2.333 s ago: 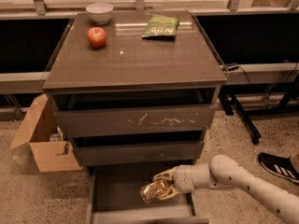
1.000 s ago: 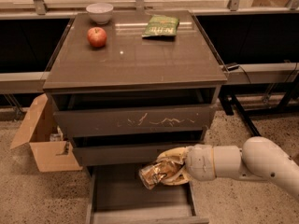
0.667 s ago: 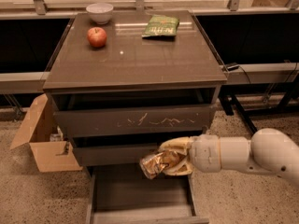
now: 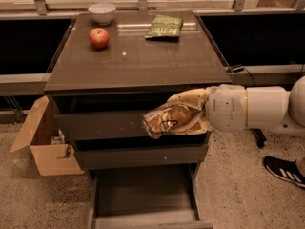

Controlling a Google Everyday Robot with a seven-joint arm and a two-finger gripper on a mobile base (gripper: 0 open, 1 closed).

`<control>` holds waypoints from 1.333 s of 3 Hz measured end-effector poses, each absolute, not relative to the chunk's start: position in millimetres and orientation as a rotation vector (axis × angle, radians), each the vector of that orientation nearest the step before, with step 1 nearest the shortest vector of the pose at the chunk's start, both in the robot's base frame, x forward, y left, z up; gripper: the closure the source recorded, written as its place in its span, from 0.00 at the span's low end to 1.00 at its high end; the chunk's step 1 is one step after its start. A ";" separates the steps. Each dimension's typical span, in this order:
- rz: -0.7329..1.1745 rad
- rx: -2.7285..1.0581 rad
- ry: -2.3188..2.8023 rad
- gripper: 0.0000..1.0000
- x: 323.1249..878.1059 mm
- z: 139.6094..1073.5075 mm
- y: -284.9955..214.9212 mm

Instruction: Pick orange can from bottom drawer and place on counter

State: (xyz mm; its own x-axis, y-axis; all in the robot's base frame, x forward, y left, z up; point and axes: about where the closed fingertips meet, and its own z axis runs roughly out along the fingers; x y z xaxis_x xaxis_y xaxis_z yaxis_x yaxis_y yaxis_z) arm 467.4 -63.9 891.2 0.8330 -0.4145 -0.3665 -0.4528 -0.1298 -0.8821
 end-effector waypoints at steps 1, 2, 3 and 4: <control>0.039 -1.744 0.674 1.00 468.1 891.9 -63.2; 0.035 -1.686 0.697 1.00 487.4 912.6 -73.4; 0.058 -1.602 0.758 1.00 529.0 945.2 -91.7; 0.090 -1.485 0.862 1.00 586.3 960.0 -115.1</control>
Offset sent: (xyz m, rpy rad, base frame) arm 0.0712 -0.0433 0.0751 0.1802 0.0091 -0.1271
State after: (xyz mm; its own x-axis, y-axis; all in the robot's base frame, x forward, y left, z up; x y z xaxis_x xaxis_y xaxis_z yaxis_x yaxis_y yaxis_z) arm 586.3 -115.1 960.0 0.7084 -0.4453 -0.5475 -0.5488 0.1402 -0.8241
